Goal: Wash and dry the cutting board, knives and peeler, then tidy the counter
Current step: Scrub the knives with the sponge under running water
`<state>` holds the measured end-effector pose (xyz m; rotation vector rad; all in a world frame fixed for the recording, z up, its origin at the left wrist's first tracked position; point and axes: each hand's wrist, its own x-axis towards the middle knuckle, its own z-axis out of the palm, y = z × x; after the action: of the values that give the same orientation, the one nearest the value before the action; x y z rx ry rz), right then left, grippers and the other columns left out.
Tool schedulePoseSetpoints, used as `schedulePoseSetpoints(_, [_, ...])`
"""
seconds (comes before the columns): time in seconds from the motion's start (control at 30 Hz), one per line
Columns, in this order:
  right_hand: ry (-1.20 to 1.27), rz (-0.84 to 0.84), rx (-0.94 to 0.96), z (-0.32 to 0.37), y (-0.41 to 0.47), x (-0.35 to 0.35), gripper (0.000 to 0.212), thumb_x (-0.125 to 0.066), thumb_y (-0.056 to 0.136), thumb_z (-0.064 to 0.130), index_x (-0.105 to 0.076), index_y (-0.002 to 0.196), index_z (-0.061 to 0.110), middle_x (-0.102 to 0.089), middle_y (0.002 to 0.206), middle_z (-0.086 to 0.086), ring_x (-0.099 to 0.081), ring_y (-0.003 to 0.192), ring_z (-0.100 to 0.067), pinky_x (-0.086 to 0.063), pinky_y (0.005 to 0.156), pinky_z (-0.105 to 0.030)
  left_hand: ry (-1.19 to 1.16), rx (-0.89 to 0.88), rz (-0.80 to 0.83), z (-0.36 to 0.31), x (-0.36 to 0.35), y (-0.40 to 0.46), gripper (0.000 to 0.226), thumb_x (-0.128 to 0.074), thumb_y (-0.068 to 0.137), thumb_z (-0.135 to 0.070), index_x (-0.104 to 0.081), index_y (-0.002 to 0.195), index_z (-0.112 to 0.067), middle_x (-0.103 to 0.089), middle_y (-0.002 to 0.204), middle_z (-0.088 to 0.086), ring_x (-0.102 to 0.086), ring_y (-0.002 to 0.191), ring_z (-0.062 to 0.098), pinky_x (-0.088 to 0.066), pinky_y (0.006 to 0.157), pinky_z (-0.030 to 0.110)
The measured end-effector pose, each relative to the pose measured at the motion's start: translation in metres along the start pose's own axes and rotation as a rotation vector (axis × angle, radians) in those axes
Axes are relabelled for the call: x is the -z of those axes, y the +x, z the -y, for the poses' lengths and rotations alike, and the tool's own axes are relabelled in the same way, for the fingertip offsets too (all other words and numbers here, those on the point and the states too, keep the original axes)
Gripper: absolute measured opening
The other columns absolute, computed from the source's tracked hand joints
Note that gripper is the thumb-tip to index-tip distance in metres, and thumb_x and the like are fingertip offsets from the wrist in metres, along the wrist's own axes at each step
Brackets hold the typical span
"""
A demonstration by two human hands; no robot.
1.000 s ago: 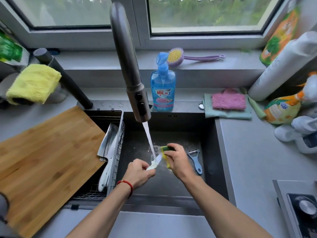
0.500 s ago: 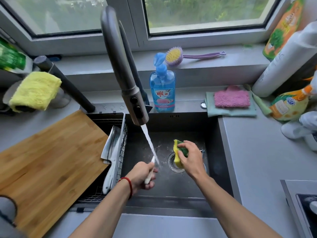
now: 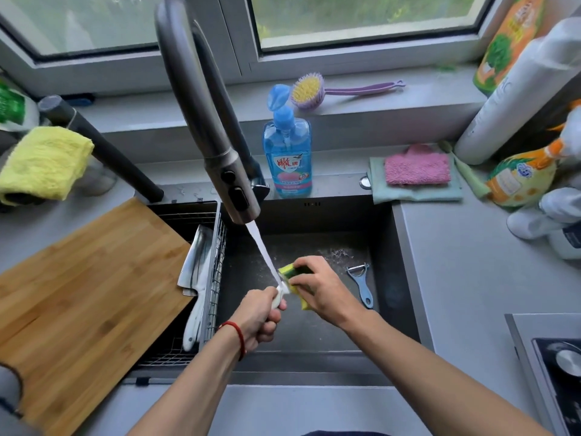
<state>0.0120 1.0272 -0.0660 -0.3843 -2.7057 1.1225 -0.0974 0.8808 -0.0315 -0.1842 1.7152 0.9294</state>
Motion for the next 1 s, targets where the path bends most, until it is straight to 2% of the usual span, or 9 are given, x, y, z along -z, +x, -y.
schedulePoseSetpoints(0.13, [-0.064, -0.058, -0.213, -0.010, 0.004, 0.005, 0.018, -0.066, 0.097, 0.009, -0.078, 0.109, 0.003, -0.056, 0.133, -0.011, -0.046, 0.130, -0.025, -0.036, 0.105, -0.020, -0.050, 0.028, 0.037, 0.003, 0.000, 0.000, 0.032, -0.031, 0.102, -0.029, -0.052, 0.083, -0.013, -0.027, 0.053, -0.004, -0.013, 0.035, 0.008, -0.016, 0.038, 0.010])
schedulePoseSetpoints(0.33, [-0.025, -0.015, -0.048, 0.004, 0.009, 0.007, 0.011, -0.073, 0.091, 0.009, -0.081, 0.098, 0.006, -0.061, 0.125, -0.013, -0.050, 0.123, -0.026, -0.039, 0.100, -0.021, -0.048, 0.028, 0.054, -0.003, -0.001, -0.002, 0.040, -0.029, 0.105, -0.034, -0.052, 0.079, -0.014, -0.029, 0.051, -0.005, -0.015, 0.034, 0.008, -0.015, 0.037, 0.012])
schedulePoseSetpoints(0.43, [-0.080, -0.041, -0.232, -0.013, 0.020, 0.018, 0.019, -0.067, 0.097, 0.013, -0.079, 0.108, 0.004, -0.058, 0.132, -0.012, -0.047, 0.128, -0.026, -0.030, 0.102, -0.011, -0.101, 0.049, 0.059, 0.002, 0.004, -0.004, 0.039, -0.029, 0.105, -0.032, -0.052, 0.081, -0.013, -0.027, 0.051, -0.005, -0.012, 0.033, 0.007, -0.015, 0.036, 0.010])
schedulePoseSetpoints(0.53, [-0.031, -0.095, -0.150, -0.002, 0.019, 0.019, 0.015, -0.076, 0.089, 0.011, -0.080, 0.103, 0.006, -0.063, 0.124, -0.011, -0.053, 0.120, -0.023, -0.024, 0.098, 0.001, -0.112, 0.075, 0.037, 0.002, 0.006, -0.004, 0.039, -0.028, 0.104, -0.032, -0.053, 0.081, -0.013, -0.028, 0.049, -0.006, -0.013, 0.033, 0.007, -0.014, 0.037, 0.010])
schedulePoseSetpoints(0.63, [0.026, -0.009, -0.003, 0.013, 0.010, 0.003, 0.013, -0.079, 0.086, 0.010, -0.080, 0.099, 0.009, -0.064, 0.121, -0.009, -0.053, 0.118, -0.020, -0.035, 0.102, -0.010, -0.107, 0.070, 0.065, -0.001, 0.001, -0.003, 0.041, -0.029, 0.105, -0.034, -0.051, 0.078, -0.014, -0.029, 0.049, -0.006, -0.014, 0.032, 0.007, -0.014, 0.036, 0.011])
schedulePoseSetpoints(0.73, [-0.055, -0.046, -0.167, -0.002, 0.020, 0.005, 0.016, -0.070, 0.093, 0.009, -0.079, 0.105, 0.003, -0.063, 0.125, -0.011, -0.052, 0.123, -0.028, -0.040, 0.103, -0.023, -0.112, 0.092, 0.082, 0.003, 0.000, -0.005, 0.040, -0.028, 0.105, -0.033, -0.051, 0.078, -0.014, -0.028, 0.050, -0.005, -0.014, 0.032, 0.007, -0.014, 0.035, 0.010])
schedulePoseSetpoints(0.8, [-0.061, -0.126, -0.274, -0.010, 0.023, 0.013, 0.018, -0.069, 0.094, 0.009, -0.079, 0.108, 0.004, -0.062, 0.127, -0.009, -0.051, 0.123, -0.024, -0.035, 0.101, -0.016, -0.124, 0.097, 0.062, 0.003, 0.001, -0.007, 0.039, -0.028, 0.104, -0.032, -0.051, 0.078, -0.014, -0.028, 0.050, -0.005, -0.014, 0.032, 0.007, -0.014, 0.036, 0.011])
schedulePoseSetpoints(0.9, [-0.007, -0.156, -0.119, 0.004, 0.018, 0.011, 0.014, -0.077, 0.087, 0.011, -0.080, 0.101, 0.010, -0.063, 0.121, -0.005, -0.052, 0.117, -0.016, -0.031, 0.099, -0.005, -0.147, 0.096, 0.059, -0.003, -0.001, -0.008, 0.039, -0.027, 0.104, -0.031, -0.051, 0.078, -0.013, -0.029, 0.048, -0.005, -0.014, 0.031, 0.007, -0.015, 0.035, 0.011])
schedulePoseSetpoints(1.0, [-0.042, -0.045, -0.033, 0.006, 0.015, 0.002, 0.014, -0.076, 0.089, 0.009, -0.079, 0.102, 0.006, -0.063, 0.123, -0.009, -0.052, 0.120, -0.021, -0.038, 0.101, -0.014, -0.130, 0.094, 0.073, -0.005, -0.010, -0.009, 0.039, -0.027, 0.104, -0.030, -0.050, 0.077, -0.014, -0.029, 0.048, -0.006, -0.015, 0.031, 0.007, -0.015, 0.034, 0.011])
